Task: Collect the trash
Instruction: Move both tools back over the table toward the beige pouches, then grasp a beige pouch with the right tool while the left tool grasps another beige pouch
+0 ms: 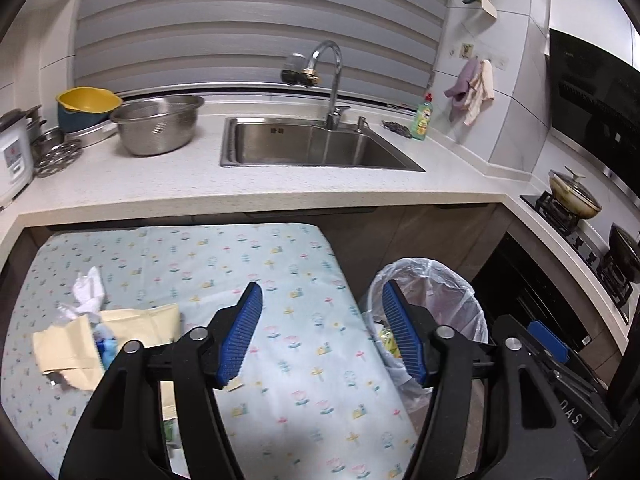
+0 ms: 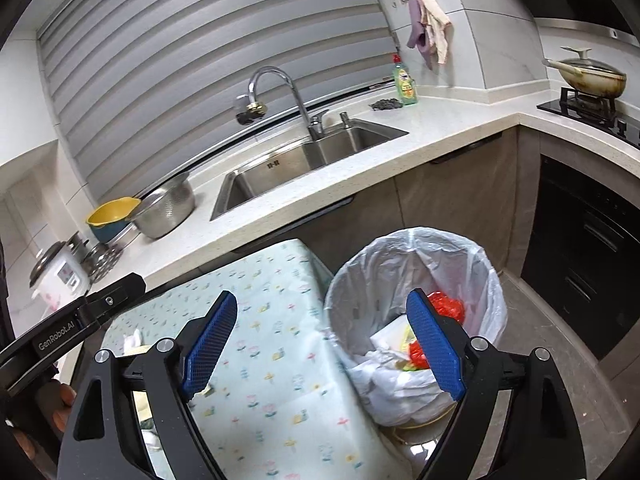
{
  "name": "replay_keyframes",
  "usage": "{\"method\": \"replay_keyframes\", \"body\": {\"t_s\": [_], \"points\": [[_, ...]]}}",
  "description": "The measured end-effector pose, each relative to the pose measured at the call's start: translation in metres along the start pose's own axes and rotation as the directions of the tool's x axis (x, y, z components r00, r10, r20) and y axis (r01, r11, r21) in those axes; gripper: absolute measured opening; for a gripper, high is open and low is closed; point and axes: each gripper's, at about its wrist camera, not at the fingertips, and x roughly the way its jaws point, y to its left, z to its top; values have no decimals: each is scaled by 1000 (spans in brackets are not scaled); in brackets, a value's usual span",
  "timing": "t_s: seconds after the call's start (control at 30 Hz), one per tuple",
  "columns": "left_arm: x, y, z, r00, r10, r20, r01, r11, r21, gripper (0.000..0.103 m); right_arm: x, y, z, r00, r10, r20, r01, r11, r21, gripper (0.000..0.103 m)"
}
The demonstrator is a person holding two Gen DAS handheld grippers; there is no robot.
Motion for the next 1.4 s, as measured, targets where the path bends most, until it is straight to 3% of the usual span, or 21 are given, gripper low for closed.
{"method": "replay_keyframes", "body": {"t_s": [0.63, 1.03, 1.4], "points": [[-80, 128, -32, 981, 191, 37, -187, 977, -98, 82, -2, 138, -54, 986, 133, -96, -147, 977, -154, 84], [-102, 219, -63, 959, 282, -35, -283, 934, -219, 92, 23, 207, -103, 965, 162, -206, -207, 953, -223, 84], [-93, 278, -92, 943, 312, -116, -332, 898, -290, 94, 70, 247, -143, 949, 113, -294, -200, 937, -286, 84]]}}
